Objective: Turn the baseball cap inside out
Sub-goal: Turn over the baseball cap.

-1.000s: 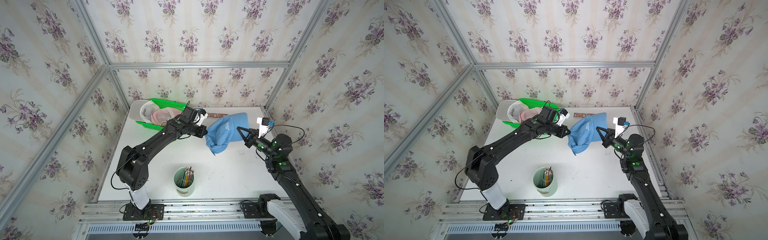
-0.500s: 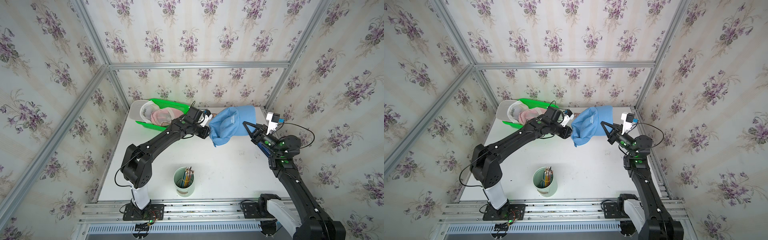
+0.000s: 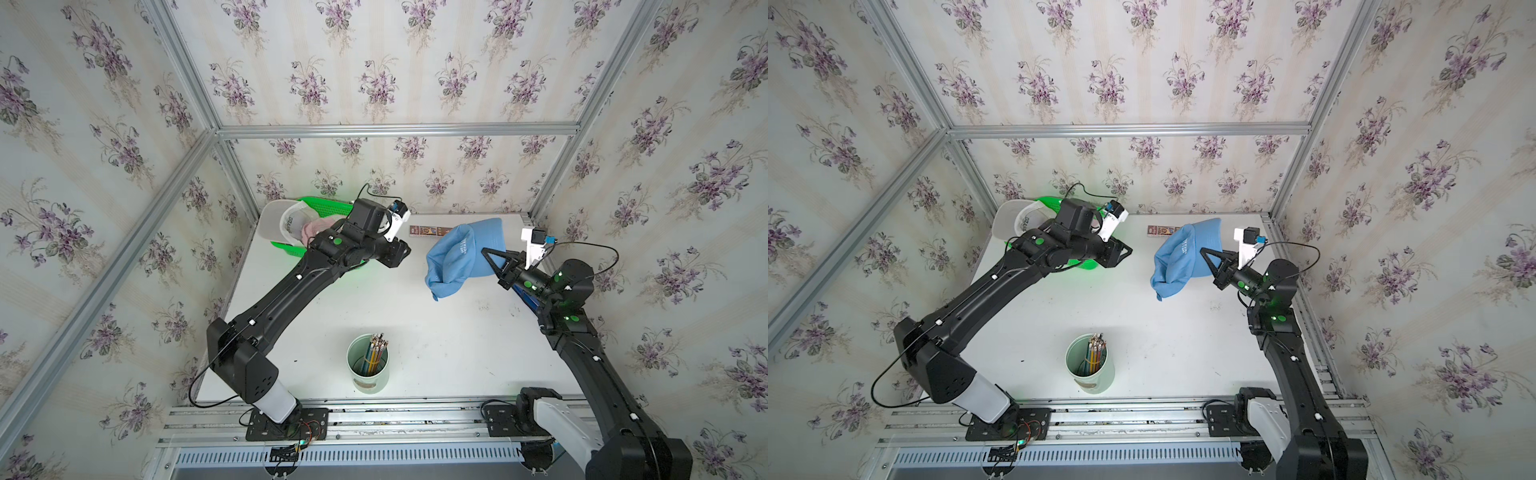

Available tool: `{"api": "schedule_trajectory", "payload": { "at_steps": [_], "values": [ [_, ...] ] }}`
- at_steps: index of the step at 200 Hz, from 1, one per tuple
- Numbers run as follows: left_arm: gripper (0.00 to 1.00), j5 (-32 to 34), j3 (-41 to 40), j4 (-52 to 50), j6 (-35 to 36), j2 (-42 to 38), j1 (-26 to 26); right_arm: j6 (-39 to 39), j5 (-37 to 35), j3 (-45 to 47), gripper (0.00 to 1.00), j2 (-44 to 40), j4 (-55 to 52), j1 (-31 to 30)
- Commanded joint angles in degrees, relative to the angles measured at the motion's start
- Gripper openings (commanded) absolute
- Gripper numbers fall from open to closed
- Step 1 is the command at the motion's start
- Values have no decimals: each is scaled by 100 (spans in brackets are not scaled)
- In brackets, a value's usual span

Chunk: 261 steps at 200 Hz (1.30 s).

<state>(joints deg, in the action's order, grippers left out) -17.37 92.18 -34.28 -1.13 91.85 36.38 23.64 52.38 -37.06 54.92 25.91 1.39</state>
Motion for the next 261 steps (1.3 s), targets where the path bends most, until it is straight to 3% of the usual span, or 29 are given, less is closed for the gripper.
{"api": "schedule_trajectory", "payload": {
  "at_steps": [1, 41, 86, 122, 170, 221, 261],
  "values": [
    [62, -643, -305, 606, 988, 30, 204, 291, 843, -1, 0, 71, 976, -7],
    [73, -1255, -703, 951, 1457, -76, 150, 562, 1741, -279, 0, 440, 1602, -7],
    [81, -1178, -860, 1210, 1765, -115, 183, 1263, 2182, -449, 0, 767, 2596, 2],
    [81, -816, -1017, 1350, 1941, -106, 349, 2412, 2284, -378, 0, 987, 4116, 2],
    [80, -486, -1437, 1942, 2335, -241, 461, 5311, 2389, -317, 0, 1921, 7841, 2],
    [80, -746, -1850, 2975, 2262, -315, 489, 5548, 2306, -382, 0, 2068, 7872, -16],
    [77, -1144, -1613, 3299, 2058, -58, 493, 5580, 2358, -328, 0, 1997, 7823, -42]
  ]
}}
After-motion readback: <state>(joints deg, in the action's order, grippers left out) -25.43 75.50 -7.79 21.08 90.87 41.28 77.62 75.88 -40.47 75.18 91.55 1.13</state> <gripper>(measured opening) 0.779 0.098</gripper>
